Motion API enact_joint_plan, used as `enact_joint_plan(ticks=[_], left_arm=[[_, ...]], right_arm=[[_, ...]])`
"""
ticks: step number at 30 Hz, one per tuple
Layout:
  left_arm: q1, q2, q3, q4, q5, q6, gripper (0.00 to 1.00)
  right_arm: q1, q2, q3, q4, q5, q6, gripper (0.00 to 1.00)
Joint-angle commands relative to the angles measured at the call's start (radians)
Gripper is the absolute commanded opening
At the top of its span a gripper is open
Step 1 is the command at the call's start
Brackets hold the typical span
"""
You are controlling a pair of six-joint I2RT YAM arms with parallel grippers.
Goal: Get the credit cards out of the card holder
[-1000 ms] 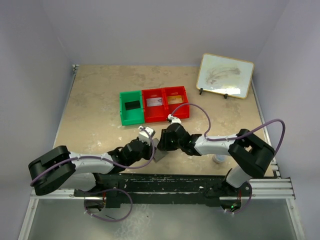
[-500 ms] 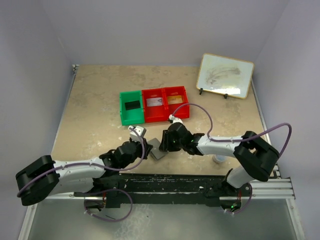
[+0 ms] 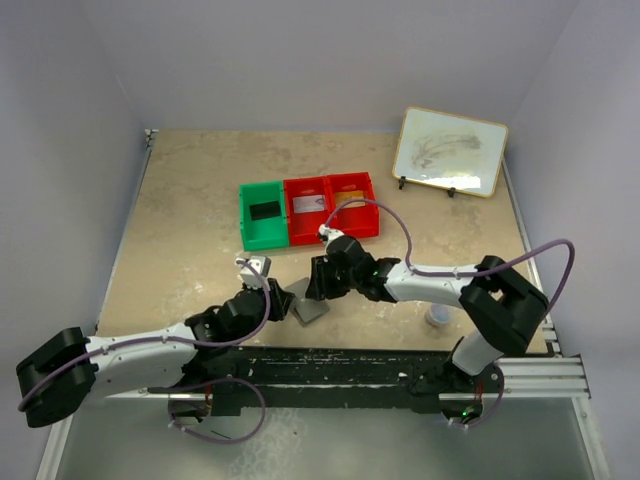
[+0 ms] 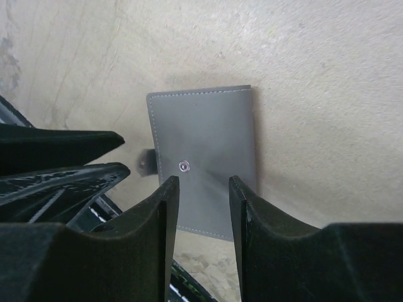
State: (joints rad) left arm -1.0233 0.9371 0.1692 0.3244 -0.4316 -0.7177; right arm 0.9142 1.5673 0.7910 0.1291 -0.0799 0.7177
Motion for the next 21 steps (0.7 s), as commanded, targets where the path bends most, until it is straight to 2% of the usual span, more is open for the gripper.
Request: enact_joint_plan(ticks=[1, 3, 8, 15, 21], left_arm=[[-0.005, -0.066, 0.014, -0.105, -0.049, -0.13, 0.26], [-0.004, -0.078, 0.025, -0.16, -0.061, -0.194, 0.34], [-0.005, -0.08, 0.066, -0.235, -0.071, -0.303, 0.43], [-0.005, 0.0, 0.212, -0.354, -0.076, -0.434, 0.62], [-0.006, 0.175, 0.452, -0.67, -0.104, -0.542, 0.66]], right_arm=[[0.003, 0.032, 0.008, 0.079, -0.113, -0.052, 0.4], [0.006, 0.048, 0.022, 0.066, -0.111, -0.065, 0.39], [0.008, 0.086, 0.045, 0.028, -0.079, -0.08, 0.38], [0.008, 0.087, 0.04, 0.043, -0.037, -0.03, 0.35], [0.007, 0.035, -0.035, 0.082, 0.028, 0.067, 0.34]])
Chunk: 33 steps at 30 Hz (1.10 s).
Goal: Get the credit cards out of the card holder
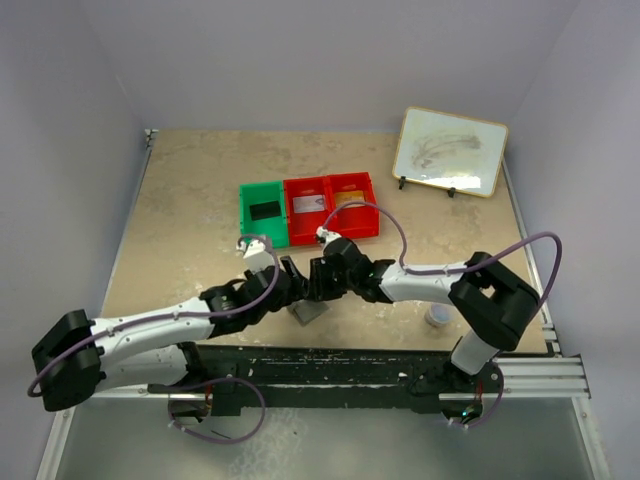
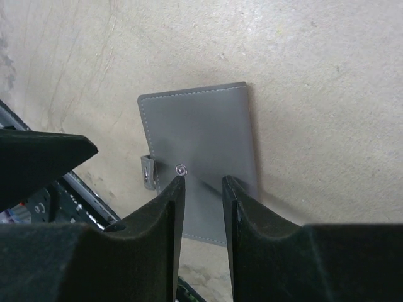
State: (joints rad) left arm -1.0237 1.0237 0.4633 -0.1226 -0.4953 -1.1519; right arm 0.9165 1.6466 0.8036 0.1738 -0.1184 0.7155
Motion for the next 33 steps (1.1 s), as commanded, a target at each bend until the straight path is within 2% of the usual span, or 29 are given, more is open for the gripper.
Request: enact_joint_plan(ticks=[1, 8, 16, 26, 33], left_arm=[[-0.005, 0.114, 0.188, -0.264, -0.043, -0.122, 0.66], [-0.008, 0.211, 0.273, -0.416, -0.058, -0.215, 0.68], [-0.009, 0.3, 0.329, -0.4, -0.004, -0.2, 0.69], [-0.01, 0.434, 0.349, -0.392, 0.025, -0.183, 0.69], [-0.017, 0.427, 0.333, -0.374, 0.041, -0.184, 0.6]], right_arm=[[0.005, -0.055, -0.064, 0.057, 0.073, 0.088, 0.34], [0.005, -0.157, -0.147, 0.103, 0.166, 0.162, 0.33], [0.005, -0.256, -0.215, 0.103, 0.175, 0.19, 0.33], [0.005, -0.33, -0.221, 0.049, 0.21, 0.185, 0.33], [0.005, -0.345, -0.229, 0.032, 0.214, 0.185, 0.34]])
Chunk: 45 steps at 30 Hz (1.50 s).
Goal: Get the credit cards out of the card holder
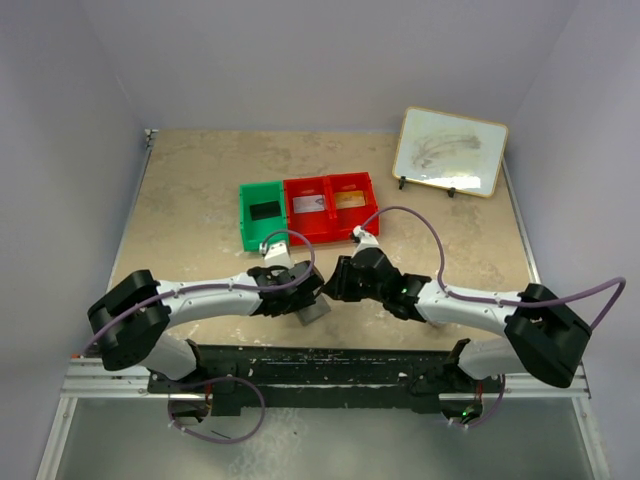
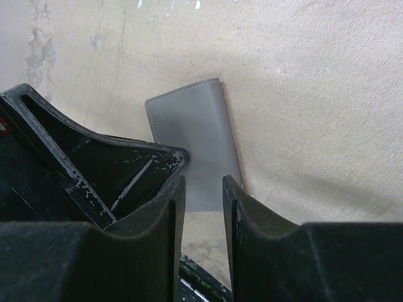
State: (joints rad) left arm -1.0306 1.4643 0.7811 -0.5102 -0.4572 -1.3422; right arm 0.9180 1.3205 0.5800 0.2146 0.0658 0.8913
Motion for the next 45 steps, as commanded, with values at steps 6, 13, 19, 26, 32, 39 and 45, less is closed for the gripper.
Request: enact_joint_plan(ticks=[6, 13, 19, 26, 32, 39, 45], left_arm=[[-0.012, -0.058, -0.039, 0.02, -0.005, -0.013, 0.52], [-0.012, -0.107, -0.078, 0.043, -0.046, -0.047, 0.58], [-0.013, -0.101, -0.089, 0.055, -0.051, -0.051, 0.55], [-0.012, -0.119, -0.103, 0.063, -0.052, -0.053, 0.52], [-0.013, -0.149, -0.115, 0.066, -0.062, -0.066, 0.5], [-0.013, -0.191, -0.149, 0.064, -0.062, -0.083, 0.42], [-0.012, -0.249, -0.201, 0.096, -0.066, -0.08, 0.31]], right_arm=[[0.004, -0.003, 0.005, -0.008, 0.026, 0.004, 0.34], [0.004, 0.026, 0.034, -0.015, 0.009, -0.022, 0.35], [0.004, 0.072, 0.06, 0.002, -0.007, -0.05, 0.35], [0.004, 0.091, 0.062, 0.018, -0.028, -0.063, 0.36], [0.004, 0.102, 0.078, 0.005, -0.032, -0.073, 0.36], [0.003, 0.124, 0.089, 0.01, -0.045, -0.075, 0.36], [0.004, 0.135, 0.101, 0.013, -0.054, -0.077, 0.36]])
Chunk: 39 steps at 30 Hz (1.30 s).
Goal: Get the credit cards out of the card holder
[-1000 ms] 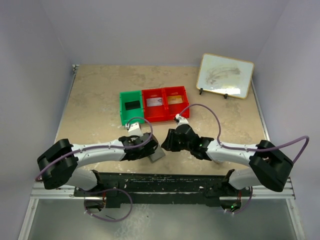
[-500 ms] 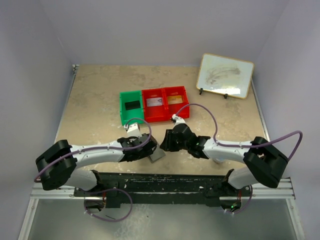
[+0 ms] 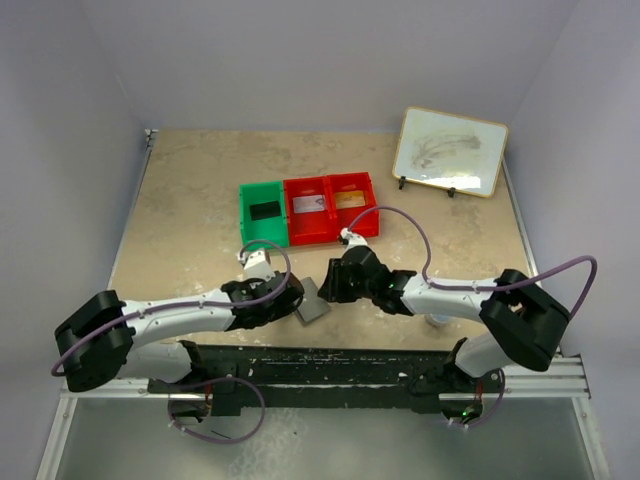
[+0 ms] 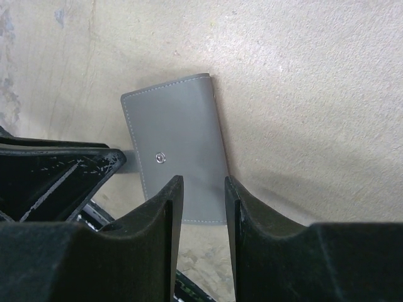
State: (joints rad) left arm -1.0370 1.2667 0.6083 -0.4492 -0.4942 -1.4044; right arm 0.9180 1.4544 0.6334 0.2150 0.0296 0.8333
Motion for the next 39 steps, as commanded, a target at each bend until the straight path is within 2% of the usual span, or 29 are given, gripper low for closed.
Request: enact_joint_plan(ticks=[1, 5, 8, 9, 15, 18, 25, 29, 34, 39], left_arm=[[-0.006, -0.057, -0.033, 0.035, -0.029, -0.019, 0.28], [-0.006, -0.057, -0.047, 0.043, -0.018, -0.023, 0.21], [-0.006, -0.048, -0.05, 0.057, -0.009, -0.018, 0.02], [-0.006, -0.048, -0.049, 0.063, -0.005, -0.014, 0.0], [-0.006, -0.108, -0.006, 0.073, -0.024, 0.063, 0.0], [-0.005, -0.139, 0.04, 0.094, -0.015, 0.15, 0.0], [-0.006, -0.077, 0.185, 0.099, 0.054, 0.322, 0.0], [-0.006, -0.036, 0.232, 0.146, 0.069, 0.355, 0.0], [-0.005, 0.012, 0.245, 0.145, 0.045, 0.353, 0.0], [-0.005, -0.026, 0.178, 0.239, 0.11, 0.357, 0.0]], right_arm=[[0.004, 0.001, 0.049, 0.015, -0.022, -0.021, 0.36], [0.003, 0.004, 0.056, 0.017, -0.029, -0.028, 0.37], [0.005, 0.006, 0.063, 0.017, -0.035, -0.035, 0.38], [0.004, 0.006, 0.065, 0.016, -0.036, -0.037, 0.38], [0.004, -0.019, 0.084, -0.054, 0.018, -0.043, 0.39], [-0.009, -0.087, 0.042, -0.059, 0.066, -0.004, 0.47], [-0.182, -0.238, -0.096, 0.057, -0.086, -0.016, 0.54], [-0.233, -0.284, -0.124, 0.056, -0.091, -0.028, 0.55], [-0.243, -0.329, -0.114, -0.033, 0.005, 0.009, 0.58], [-0.242, -0.443, -0.199, 0.058, 0.026, 0.043, 0.7]])
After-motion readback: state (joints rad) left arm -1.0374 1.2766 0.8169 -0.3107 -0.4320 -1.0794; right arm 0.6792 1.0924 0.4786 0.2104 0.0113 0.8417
